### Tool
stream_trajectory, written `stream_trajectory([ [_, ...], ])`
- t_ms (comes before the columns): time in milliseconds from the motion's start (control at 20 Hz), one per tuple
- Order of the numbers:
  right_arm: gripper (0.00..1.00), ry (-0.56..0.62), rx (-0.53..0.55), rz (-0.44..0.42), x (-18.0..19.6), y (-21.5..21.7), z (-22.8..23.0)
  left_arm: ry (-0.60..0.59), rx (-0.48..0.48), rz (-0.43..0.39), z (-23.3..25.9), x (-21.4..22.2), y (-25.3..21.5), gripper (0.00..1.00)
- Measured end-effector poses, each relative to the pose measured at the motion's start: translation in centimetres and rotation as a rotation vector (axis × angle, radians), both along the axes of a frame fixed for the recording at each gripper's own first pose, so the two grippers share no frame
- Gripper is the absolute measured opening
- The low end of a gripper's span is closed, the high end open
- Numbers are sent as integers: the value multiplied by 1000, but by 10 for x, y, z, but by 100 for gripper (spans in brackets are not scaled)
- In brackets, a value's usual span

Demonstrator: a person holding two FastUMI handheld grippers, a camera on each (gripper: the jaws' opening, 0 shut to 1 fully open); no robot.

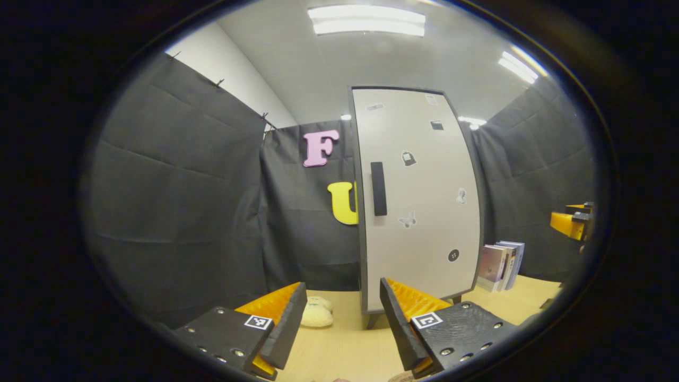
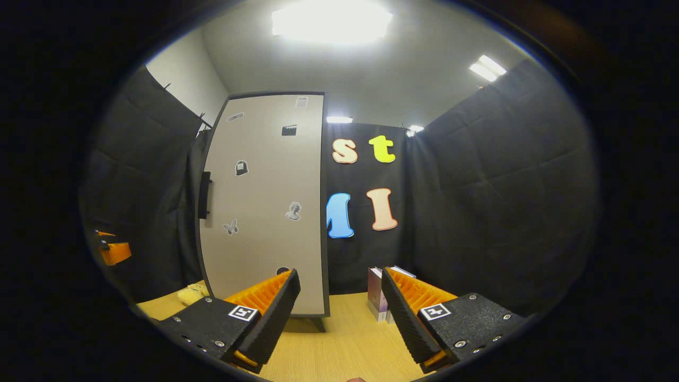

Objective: Open the cabinet door with the right hand, grasp the bottle in the cabinet with the left hand and place it on the coaster, then close the cabinet door with the right hand.

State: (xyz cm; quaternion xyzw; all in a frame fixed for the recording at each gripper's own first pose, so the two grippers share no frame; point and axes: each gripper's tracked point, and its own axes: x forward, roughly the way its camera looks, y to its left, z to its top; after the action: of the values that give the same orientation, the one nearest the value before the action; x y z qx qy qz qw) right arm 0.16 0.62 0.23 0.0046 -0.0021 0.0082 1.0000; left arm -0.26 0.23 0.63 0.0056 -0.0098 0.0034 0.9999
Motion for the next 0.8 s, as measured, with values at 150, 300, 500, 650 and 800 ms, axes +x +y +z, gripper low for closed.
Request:
stream_trajectory([
  [150,95,4,3,10,2,4,-1,-6,4,5,2,-3,3,79],
  [300,95,17,10,18,6,10,-3,-9,3,17,5,-8,9,79],
  [500,95,29,41,62,16,30,1,-14,9,47,9,-19,24,79],
  [650,95,17,43,99,28,49,10,-12,21,80,9,-30,40,79],
  [800,95,-1,45,136,42,70,23,-8,34,118,7,-43,56,80],
])
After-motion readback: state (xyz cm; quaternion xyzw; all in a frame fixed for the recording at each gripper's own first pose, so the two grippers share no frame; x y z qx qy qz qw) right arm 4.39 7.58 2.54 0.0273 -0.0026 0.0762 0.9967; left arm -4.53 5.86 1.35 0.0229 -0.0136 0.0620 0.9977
